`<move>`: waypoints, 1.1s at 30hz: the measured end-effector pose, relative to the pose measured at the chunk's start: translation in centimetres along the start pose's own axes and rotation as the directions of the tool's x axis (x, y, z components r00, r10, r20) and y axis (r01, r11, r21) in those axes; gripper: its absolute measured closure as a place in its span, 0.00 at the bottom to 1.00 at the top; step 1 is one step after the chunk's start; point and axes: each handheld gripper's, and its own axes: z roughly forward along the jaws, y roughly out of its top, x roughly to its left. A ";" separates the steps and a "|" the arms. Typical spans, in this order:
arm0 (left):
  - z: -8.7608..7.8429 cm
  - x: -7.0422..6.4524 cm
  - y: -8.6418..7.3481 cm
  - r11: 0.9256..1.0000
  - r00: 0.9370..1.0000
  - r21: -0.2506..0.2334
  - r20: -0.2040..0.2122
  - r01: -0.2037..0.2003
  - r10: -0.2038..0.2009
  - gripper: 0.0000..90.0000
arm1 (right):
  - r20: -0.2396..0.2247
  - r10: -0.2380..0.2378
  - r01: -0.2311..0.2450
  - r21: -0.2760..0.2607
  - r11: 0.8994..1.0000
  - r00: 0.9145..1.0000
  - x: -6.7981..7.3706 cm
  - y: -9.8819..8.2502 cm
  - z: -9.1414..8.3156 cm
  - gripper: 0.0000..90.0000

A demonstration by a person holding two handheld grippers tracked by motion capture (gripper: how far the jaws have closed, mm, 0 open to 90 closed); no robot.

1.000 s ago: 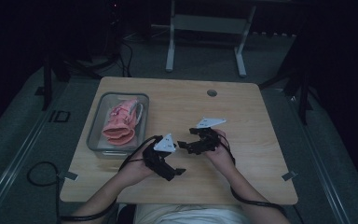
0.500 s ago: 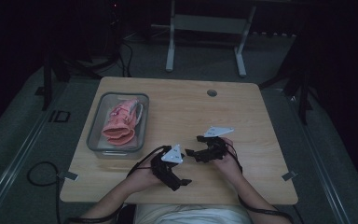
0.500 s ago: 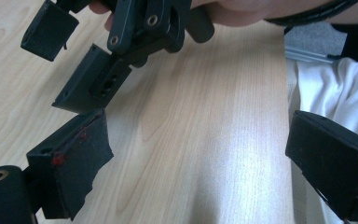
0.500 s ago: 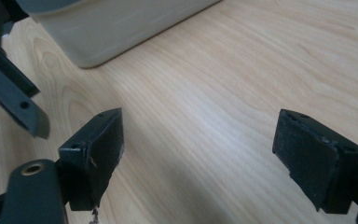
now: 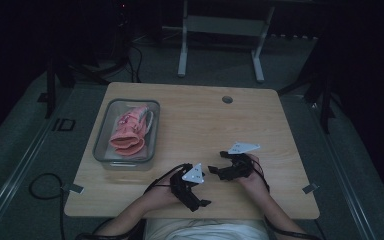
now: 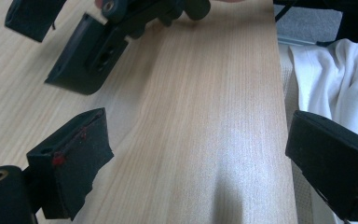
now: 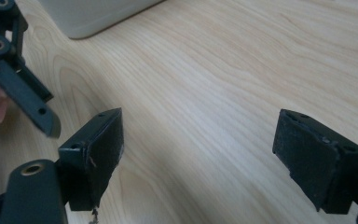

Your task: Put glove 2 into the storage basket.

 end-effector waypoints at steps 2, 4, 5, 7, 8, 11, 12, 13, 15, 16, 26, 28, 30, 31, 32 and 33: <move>0.2 0.0 -0.1 1.000 1.000 0.006 0.001 -0.006 0.006 0.07 | 0.000 0.001 -0.001 0.002 1.000 1.000 -0.1 -0.4 -0.3 0.18; 0.4 0.0 -0.2 1.000 1.000 0.012 -0.008 -0.006 0.006 0.07 | 0.006 0.000 0.000 0.005 1.000 1.000 -0.1 -0.6 -0.4 0.18; 0.5 0.0 -0.3 1.000 1.000 0.011 -0.010 -0.004 0.004 0.07 | 0.010 0.001 -0.001 0.011 1.000 1.000 -0.2 -1.0 -0.6 0.18; 0.6 0.0 -0.4 1.000 1.000 0.006 -0.006 0.004 -0.003 0.07 | 0.009 0.001 -0.001 0.014 1.000 1.000 -0.2 -1.3 -0.7 0.18; 0.7 0.0 -0.5 1.000 1.000 0.008 -0.005 0.007 -0.007 0.07 | 0.008 0.002 -0.003 0.018 1.000 1.000 -0.2 -1.5 -0.7 0.18; 0.8 0.1 -0.6 1.000 1.000 0.016 -0.009 0.005 -0.005 0.07 | 0.018 -0.016 0.015 0.025 1.000 1.000 -0.2 -1.9 -0.9 0.18; 0.7 0.2 -0.6 1.000 1.000 0.016 -0.010 0.010 -0.010 0.07 | 0.019 -0.014 0.013 0.026 1.000 1.000 -0.2 -2.1 -1.0 0.18; 0.7 0.3 -0.6 1.000 1.000 0.013 -0.007 0.012 -0.012 0.07 | 0.023 -0.014 0.013 0.023 1.000 1.000 -0.2 -2.2 -1.1 0.18; 0.8 0.3 -0.7 1.000 1.000 0.014 -0.005 0.016 -0.016 0.07 | 0.024 -0.018 0.018 0.018 1.000 1.000 -0.2 -2.4 -1.4 0.18; 0.8 0.2 -0.8 1.000 1.000 0.016 -0.007 0.014 -0.014 0.07 | 0.027 -0.027 0.026 0.021 0.999 0.999 -0.2 -2.6 -1.5 0.18; 1.0 0.2 -1.0 1.000 1.000 0.024 0.001 0.017 -0.017 0.07 | 0.050 -0.041 0.040 0.012 0.999 0.998 -0.5 -3.4 -2.2 0.18; 1.0 0.2 -1.1 1.000 1.000 0.026 0.004 0.014 -0.014 0.07 | 0.050 -0.041 0.040 0.012 0.999 0.998 -0.5 -3.4 -2.2 0.18; 1.0 0.2 -1.2 0.999 1.000 0.031 0.007 0.013 -0.013 0.07 | 0.059 -0.041 0.040 0.013 0.999 0.997 -0.6 -3.4 -2.2 0.18; 1.0 0.2 -1.2 0.999 1.000 0.032 0.006 0.013 -0.013 0.07 | 0.061 -0.041 0.041 0.012 0.999 0.997 -0.6 -3.4 -2.2 0.18; 1.0 0.1 -1.1 0.999 1.000 0.031 0.006 0.013 -0.013 0.07 | 0.060 -0.038 0.038 0.008 0.999 0.997 -0.6 -3.5 -2.2 0.18; 1.0 0.1 -1.1 0.999 1.000 0.029 0.007 0.012 -0.013 0.07 | 0.060 -0.038 0.038 0.007 0.999 0.997 -0.6 -3.5 -2.2 0.18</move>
